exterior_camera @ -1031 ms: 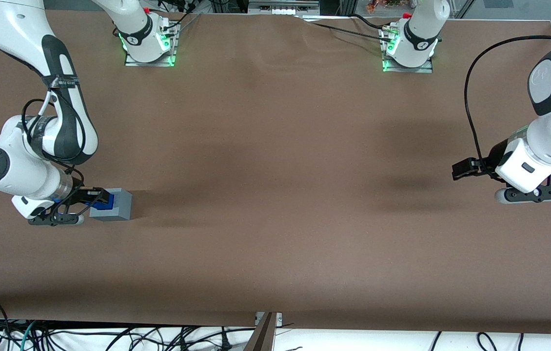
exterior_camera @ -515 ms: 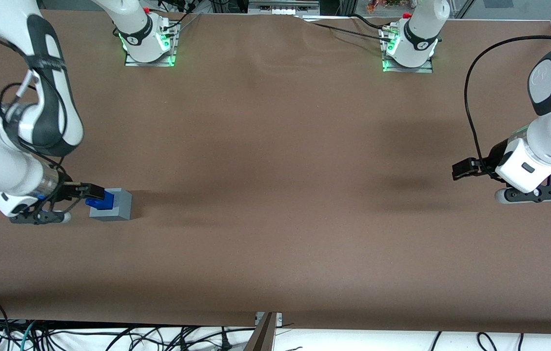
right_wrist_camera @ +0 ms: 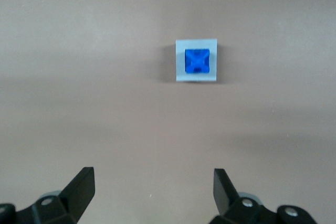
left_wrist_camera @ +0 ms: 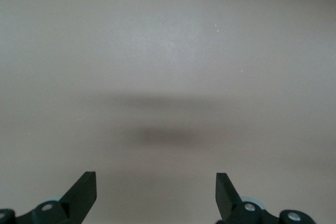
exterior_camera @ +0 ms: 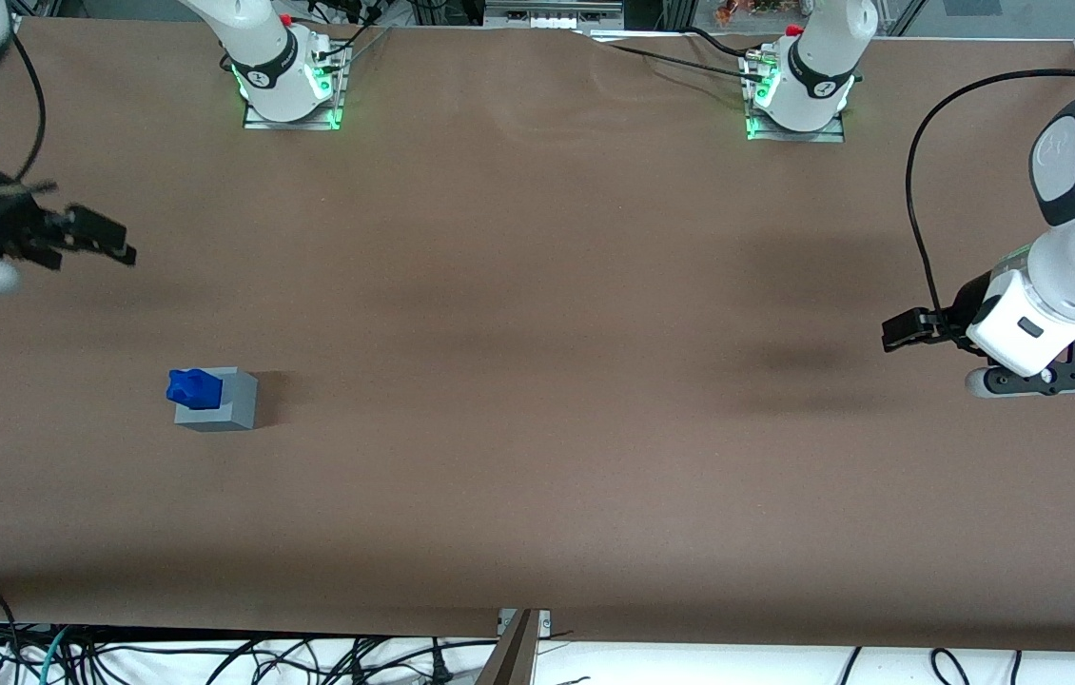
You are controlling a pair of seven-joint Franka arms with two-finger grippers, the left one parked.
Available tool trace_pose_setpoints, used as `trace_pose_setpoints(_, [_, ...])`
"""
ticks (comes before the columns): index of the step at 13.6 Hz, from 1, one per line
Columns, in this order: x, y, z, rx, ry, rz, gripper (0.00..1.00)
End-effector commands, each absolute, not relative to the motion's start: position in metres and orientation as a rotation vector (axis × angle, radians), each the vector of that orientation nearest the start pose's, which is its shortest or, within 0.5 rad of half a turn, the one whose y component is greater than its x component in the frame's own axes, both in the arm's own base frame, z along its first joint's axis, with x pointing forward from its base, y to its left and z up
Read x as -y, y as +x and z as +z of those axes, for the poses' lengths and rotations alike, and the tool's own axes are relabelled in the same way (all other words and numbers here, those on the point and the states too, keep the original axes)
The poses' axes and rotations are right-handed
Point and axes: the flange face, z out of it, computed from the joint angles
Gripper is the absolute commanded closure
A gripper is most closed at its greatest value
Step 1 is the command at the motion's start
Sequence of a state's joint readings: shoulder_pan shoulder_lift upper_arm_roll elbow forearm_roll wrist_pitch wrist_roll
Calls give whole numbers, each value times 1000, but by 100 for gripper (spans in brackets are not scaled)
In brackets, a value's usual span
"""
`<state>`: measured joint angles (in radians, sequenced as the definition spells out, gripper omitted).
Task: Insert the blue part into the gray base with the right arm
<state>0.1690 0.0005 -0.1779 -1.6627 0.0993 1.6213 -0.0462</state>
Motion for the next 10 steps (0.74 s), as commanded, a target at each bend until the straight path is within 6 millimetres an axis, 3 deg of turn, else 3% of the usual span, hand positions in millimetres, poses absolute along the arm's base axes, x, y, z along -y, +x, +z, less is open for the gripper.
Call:
trace_pose_setpoints(1, [-4, 546, 583, 53, -3053, 65, 0])
trace_pose_setpoints(5, [-1, 552, 581, 81, -3098, 81, 0])
trace_pose_setpoints(7, [-15, 549, 583, 160, -3112, 95, 0])
trace_pose_setpoints(10, [-16, 548, 583, 163, -3111, 112, 0])
